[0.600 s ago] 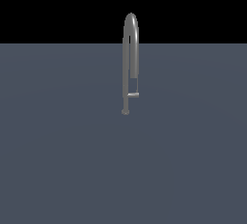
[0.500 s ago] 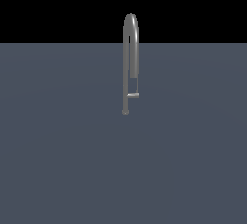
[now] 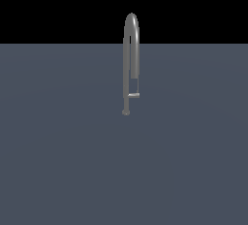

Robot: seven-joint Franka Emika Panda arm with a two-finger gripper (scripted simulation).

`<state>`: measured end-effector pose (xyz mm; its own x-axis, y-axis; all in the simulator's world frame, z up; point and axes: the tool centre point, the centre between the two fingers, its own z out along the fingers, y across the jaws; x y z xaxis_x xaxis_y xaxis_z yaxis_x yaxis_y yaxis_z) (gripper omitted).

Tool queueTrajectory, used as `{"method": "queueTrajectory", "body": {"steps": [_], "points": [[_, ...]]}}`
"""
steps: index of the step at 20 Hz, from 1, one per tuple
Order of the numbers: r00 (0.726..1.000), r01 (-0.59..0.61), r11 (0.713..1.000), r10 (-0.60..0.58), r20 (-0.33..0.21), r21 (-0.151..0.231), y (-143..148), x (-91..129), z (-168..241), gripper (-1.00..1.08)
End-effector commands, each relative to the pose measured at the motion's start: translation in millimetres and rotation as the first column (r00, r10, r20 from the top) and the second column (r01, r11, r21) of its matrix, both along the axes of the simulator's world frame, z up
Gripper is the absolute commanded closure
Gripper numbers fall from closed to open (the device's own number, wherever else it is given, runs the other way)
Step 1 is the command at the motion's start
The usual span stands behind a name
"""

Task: Turn on the faucet by rotating a designated handle.

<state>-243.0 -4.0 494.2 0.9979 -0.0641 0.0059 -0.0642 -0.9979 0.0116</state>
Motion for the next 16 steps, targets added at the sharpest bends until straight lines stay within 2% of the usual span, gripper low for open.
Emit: {"method": "queueTrajectory", "body": {"steps": [1,9,16], "points": [[1.000,0.014,1.000,-0.014,-0.016,0.014,0,7,-1,1.08],[0.992,0.089,0.992,-0.081,-0.100,0.085,1,42,-7,1.08],[0.969,0.180,0.971,-0.147,-0.200,0.156,0,82,-17,1.08]]}}
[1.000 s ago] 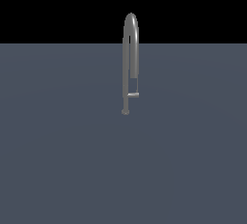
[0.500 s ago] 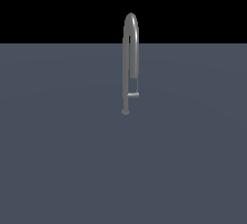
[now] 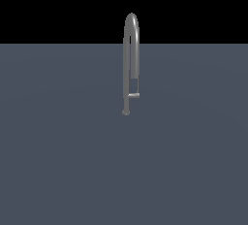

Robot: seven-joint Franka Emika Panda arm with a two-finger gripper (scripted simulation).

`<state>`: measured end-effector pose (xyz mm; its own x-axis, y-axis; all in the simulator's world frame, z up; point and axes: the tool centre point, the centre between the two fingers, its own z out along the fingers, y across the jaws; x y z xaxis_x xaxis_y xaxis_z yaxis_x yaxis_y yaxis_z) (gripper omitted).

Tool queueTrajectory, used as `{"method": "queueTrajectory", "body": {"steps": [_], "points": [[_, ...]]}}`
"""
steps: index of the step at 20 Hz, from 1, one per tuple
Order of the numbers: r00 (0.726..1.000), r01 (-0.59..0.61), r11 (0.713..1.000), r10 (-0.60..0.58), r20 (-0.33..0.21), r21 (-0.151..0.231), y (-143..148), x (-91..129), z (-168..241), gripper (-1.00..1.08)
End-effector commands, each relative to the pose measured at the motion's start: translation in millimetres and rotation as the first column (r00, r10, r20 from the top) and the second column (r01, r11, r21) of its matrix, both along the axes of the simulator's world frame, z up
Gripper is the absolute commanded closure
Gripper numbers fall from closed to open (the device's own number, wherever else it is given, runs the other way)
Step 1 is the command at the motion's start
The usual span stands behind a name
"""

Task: Turn on the faucet by rotating a designated handle.

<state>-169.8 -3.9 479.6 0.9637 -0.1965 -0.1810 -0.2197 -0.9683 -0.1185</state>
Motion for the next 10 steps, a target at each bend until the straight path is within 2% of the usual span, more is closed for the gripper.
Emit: {"method": "queueTrajectory", "body": {"steps": [1,10], "points": [[0.999,0.030,0.999,-0.029,-0.034,0.031,-1,14,-4,1.08],[0.978,0.148,0.980,-0.125,-0.166,0.134,-7,65,-24,1.08]]}}
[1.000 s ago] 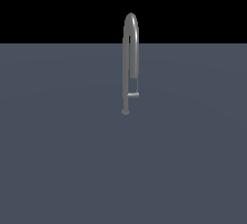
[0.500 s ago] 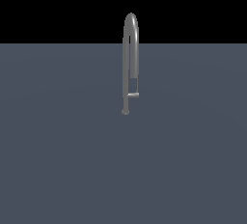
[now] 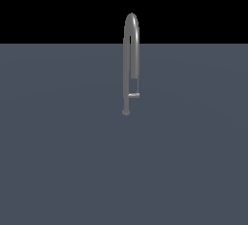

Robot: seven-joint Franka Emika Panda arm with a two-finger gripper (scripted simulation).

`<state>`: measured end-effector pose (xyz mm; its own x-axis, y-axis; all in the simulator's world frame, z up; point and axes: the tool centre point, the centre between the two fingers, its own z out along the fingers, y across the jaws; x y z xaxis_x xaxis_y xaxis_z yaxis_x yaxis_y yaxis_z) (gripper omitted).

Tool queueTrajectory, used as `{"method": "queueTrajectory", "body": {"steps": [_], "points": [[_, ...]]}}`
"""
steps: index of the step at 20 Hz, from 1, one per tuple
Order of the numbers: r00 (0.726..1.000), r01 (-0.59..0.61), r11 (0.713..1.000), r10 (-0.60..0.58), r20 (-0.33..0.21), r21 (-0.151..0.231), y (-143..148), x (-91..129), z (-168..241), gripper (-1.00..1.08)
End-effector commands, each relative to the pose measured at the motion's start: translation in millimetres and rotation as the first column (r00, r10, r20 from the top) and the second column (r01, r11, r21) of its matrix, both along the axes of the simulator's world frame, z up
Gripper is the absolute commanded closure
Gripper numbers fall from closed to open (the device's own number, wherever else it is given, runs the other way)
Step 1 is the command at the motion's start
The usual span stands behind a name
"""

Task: Turn on the faucet by rotating a designated handle.

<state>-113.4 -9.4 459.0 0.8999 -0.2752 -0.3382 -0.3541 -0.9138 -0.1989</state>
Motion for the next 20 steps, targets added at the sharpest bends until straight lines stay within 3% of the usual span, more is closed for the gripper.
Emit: {"method": "queueTrajectory", "body": {"steps": [1,11,20], "points": [[0.999,0.032,0.999,-0.030,-0.036,0.032,-2,14,-7,1.08],[0.972,0.168,0.974,-0.138,-0.188,0.152,-12,67,-39,1.08],[0.917,0.303,0.922,-0.214,-0.336,0.241,-23,110,-76,1.08]]}}
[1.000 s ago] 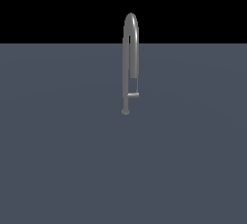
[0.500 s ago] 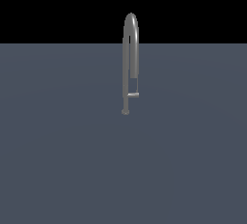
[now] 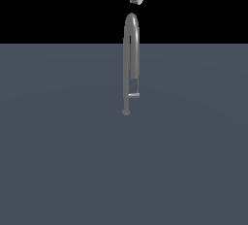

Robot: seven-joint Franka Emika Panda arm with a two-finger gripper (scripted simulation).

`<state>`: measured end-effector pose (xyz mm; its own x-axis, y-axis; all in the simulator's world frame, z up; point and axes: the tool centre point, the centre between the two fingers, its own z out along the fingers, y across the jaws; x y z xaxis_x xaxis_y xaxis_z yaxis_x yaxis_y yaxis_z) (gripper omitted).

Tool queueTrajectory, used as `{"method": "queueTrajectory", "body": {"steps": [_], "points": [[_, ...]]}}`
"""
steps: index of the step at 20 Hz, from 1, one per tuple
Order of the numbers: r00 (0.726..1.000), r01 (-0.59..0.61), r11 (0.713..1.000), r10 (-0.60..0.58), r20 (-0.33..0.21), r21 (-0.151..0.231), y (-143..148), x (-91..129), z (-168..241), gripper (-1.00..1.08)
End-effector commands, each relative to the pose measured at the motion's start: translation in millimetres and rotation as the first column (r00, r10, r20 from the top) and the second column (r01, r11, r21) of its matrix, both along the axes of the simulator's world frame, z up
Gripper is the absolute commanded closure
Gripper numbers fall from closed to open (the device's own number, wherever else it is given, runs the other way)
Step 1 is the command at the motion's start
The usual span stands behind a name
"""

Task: Turn on the faucet by rotating a designated handle.

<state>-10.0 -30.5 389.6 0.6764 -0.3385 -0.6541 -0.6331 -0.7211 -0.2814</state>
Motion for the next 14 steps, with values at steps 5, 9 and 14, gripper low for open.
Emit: {"method": "queueTrajectory", "body": {"steps": [5,9,14], "points": [[0.991,0.091,0.992,-0.081,-0.103,0.092,-8,29,-31,1.08],[0.977,0.153,0.978,-0.127,-0.172,0.144,-13,45,-53,1.08],[0.948,0.237,0.950,-0.180,-0.264,0.205,-18,64,-83,1.08]]}}
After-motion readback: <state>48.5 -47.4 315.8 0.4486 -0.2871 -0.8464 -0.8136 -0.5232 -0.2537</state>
